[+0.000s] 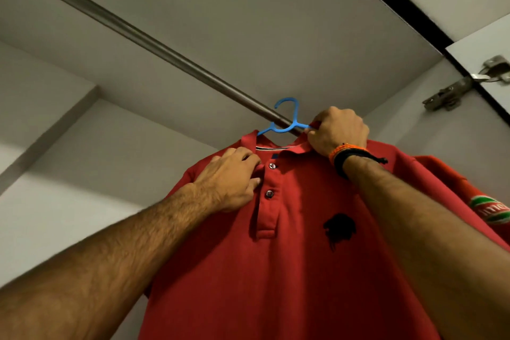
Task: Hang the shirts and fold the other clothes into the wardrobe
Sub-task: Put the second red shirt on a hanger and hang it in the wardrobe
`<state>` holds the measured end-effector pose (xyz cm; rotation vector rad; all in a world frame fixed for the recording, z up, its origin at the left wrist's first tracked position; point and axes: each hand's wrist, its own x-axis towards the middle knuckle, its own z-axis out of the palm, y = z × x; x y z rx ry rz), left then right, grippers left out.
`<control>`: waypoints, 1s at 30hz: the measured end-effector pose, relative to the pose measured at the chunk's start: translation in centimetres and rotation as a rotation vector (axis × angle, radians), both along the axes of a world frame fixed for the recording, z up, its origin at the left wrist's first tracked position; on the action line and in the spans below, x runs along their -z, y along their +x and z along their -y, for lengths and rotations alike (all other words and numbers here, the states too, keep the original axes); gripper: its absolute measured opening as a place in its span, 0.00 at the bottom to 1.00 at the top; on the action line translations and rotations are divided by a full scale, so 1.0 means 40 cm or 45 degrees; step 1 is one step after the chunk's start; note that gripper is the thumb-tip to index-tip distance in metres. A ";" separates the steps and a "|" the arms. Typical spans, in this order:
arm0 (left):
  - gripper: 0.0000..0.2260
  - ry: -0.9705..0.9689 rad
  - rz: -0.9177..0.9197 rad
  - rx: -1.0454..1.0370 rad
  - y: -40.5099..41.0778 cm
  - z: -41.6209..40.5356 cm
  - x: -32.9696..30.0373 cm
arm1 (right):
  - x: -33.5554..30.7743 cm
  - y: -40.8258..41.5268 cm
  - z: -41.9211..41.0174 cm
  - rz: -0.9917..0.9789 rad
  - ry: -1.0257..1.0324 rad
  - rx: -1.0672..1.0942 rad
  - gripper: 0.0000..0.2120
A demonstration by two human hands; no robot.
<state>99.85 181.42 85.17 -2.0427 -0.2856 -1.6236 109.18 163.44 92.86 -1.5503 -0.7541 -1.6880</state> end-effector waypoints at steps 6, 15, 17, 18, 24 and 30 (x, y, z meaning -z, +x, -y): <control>0.17 -0.067 -0.017 -0.009 0.036 -0.048 -0.030 | -0.039 0.023 -0.057 -0.012 -0.037 0.041 0.13; 0.19 -0.072 -0.024 0.063 0.108 -0.099 0.059 | 0.044 0.087 -0.079 -0.028 -0.056 -0.029 0.16; 0.19 -0.063 0.026 0.106 0.111 -0.106 0.074 | 0.055 0.087 -0.086 0.047 -0.054 0.037 0.14; 0.19 -0.061 0.048 0.124 0.109 -0.110 0.079 | 0.060 0.085 -0.089 0.076 -0.050 0.066 0.14; 0.18 -0.035 0.087 0.180 0.090 -0.106 0.081 | 0.070 0.070 -0.081 0.197 -0.044 0.145 0.12; 0.18 -0.096 -0.040 0.212 0.106 -0.095 0.064 | 0.063 0.059 -0.073 0.158 -0.092 0.288 0.12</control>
